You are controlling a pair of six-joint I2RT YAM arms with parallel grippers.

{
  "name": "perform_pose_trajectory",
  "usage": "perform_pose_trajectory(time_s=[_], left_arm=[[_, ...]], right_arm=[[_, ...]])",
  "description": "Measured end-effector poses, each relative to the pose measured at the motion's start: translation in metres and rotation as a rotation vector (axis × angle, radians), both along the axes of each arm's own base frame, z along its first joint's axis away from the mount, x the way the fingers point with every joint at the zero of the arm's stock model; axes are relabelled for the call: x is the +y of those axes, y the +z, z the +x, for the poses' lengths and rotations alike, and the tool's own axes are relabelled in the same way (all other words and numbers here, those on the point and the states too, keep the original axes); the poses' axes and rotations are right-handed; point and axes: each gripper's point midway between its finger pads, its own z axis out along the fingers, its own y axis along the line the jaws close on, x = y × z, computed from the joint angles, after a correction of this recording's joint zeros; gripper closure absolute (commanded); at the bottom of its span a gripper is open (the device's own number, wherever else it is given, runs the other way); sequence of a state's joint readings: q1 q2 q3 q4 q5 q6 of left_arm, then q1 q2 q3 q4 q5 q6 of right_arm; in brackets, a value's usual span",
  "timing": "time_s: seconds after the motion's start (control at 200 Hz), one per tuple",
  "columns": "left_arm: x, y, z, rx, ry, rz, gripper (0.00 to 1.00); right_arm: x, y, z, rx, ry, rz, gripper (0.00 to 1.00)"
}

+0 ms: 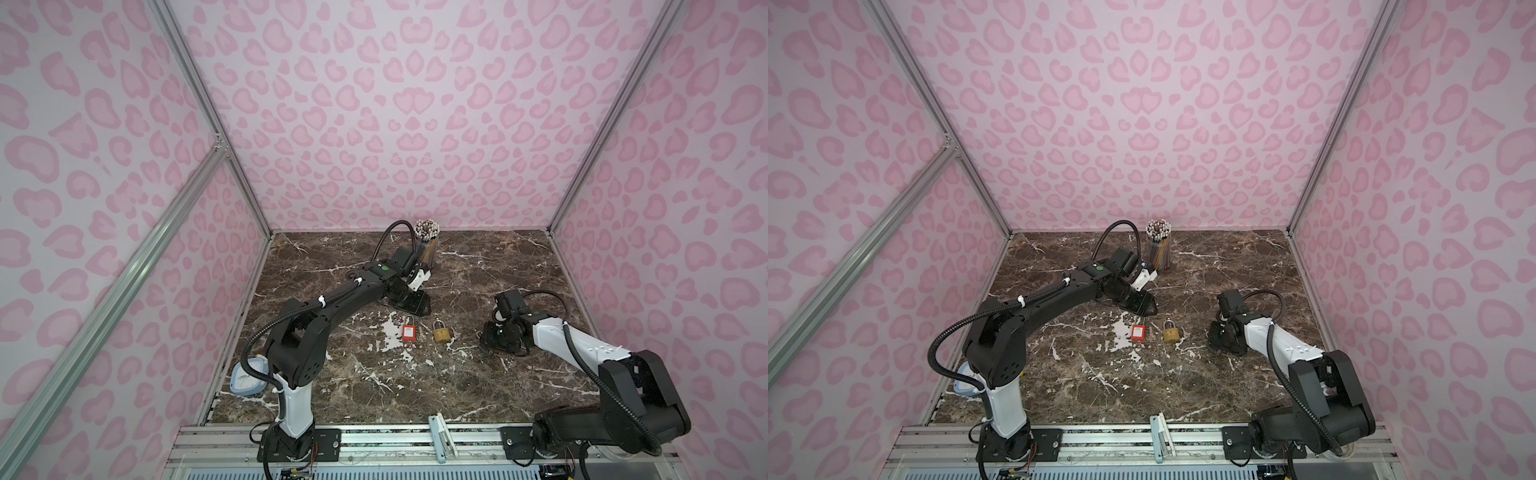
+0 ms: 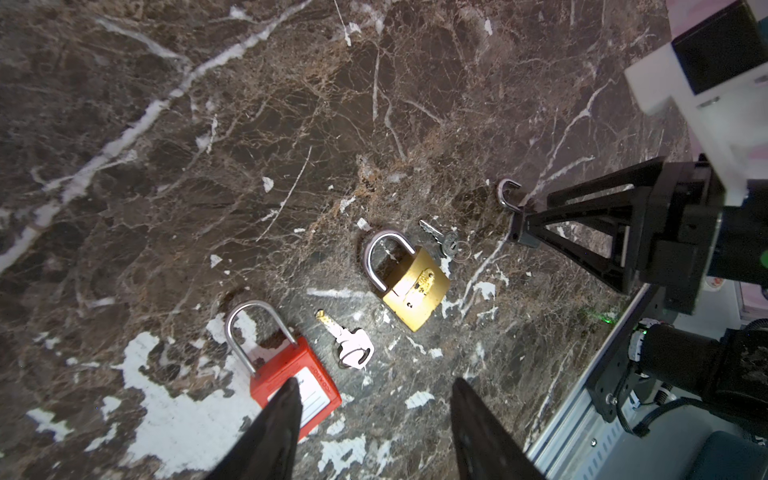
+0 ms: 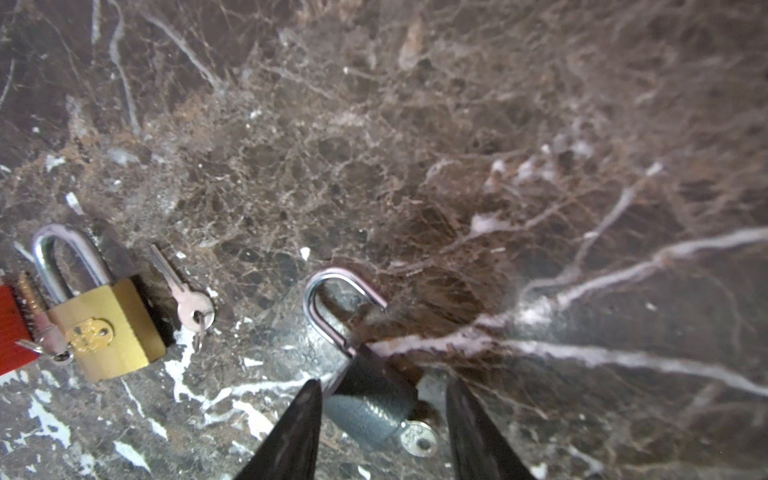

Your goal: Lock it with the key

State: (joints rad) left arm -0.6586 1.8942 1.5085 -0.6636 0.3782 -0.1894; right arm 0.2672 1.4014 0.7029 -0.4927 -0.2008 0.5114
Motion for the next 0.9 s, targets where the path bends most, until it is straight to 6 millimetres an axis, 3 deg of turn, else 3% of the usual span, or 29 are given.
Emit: perform_pose_trajectory(time_s=[0.305, 0.66, 0.9], left_arm=[[0.000, 0.000, 0.000, 0.000, 0.000, 0.000, 0.41], [-0.001, 0.002, -0.001, 0.005, -0.003, -0.010, 0.41], [-0.002, 0.002, -0.002, 0.010, -0.005, -0.015, 0.41]], right_arm=[[0.003, -0.008, 0.004, 0.018, 0.063, -0.037, 0.49], [0.042, -0.008, -0.018, 0.021, 0.220, -0.081, 0.48], [0.041, -0.013, -0.015, 0.031, 0.228, -0.178, 0.49]])
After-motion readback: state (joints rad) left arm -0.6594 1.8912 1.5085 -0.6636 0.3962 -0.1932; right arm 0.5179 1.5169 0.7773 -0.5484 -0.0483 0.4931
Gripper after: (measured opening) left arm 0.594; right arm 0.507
